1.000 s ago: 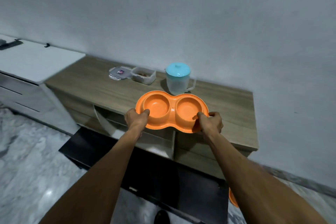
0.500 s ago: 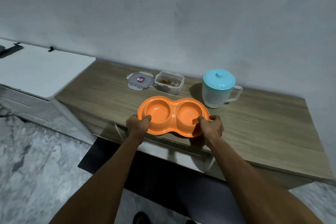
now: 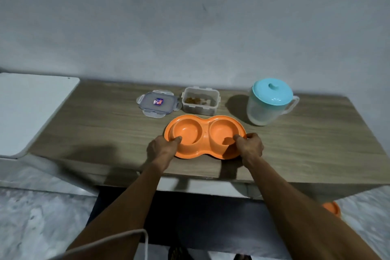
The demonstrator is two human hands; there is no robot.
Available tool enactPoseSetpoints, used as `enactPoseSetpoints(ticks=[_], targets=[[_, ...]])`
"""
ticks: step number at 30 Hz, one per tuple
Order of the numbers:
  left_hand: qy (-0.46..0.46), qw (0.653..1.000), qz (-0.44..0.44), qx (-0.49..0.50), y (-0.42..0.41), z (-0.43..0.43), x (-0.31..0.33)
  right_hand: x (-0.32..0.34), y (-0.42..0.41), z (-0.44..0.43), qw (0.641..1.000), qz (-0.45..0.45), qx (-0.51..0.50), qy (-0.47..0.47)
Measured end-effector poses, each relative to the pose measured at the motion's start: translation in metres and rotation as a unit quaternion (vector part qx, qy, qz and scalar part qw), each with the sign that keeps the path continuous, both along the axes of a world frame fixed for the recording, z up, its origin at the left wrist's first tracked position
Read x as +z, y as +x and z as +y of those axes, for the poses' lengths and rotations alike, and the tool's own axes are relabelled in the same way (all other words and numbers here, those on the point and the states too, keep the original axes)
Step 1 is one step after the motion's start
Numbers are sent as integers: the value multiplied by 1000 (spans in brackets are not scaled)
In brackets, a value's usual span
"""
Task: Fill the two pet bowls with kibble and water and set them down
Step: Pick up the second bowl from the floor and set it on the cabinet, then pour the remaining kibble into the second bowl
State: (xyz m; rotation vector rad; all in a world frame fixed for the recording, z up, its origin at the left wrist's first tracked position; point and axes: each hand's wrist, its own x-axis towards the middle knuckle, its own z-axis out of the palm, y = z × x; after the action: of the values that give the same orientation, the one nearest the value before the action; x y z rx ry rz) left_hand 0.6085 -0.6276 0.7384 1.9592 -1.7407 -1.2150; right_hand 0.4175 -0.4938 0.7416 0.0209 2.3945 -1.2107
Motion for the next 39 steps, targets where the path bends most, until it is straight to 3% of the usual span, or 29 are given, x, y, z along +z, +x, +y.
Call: enactPoseSetpoints(ticks=[13,18,20,23,28,32,39], targets=[[-34,993,-61,-94,-2,-12,-17,-8,-4,-4,998,30,14,60],[-91,986,-34,-136,6,-10,-18,16,-5,-36,977,196,61,61],[-111,978,-43,-170,12,-7,-21,21,-13,-61,972,210,101,36],[-163,952,-87,-246,20,-6,-30,23,-25,-99,972,183,143,39],[-173,921,-165,-308,23,-9,-35,17,-34,-140,980,92,174,38],[-165,913,-176,-329,16,-9,-27,13,-37,-147,986,55,154,32],[-135,911,-178,-348,11,-12,-14,23,-35,-135,986,39,151,-60]])
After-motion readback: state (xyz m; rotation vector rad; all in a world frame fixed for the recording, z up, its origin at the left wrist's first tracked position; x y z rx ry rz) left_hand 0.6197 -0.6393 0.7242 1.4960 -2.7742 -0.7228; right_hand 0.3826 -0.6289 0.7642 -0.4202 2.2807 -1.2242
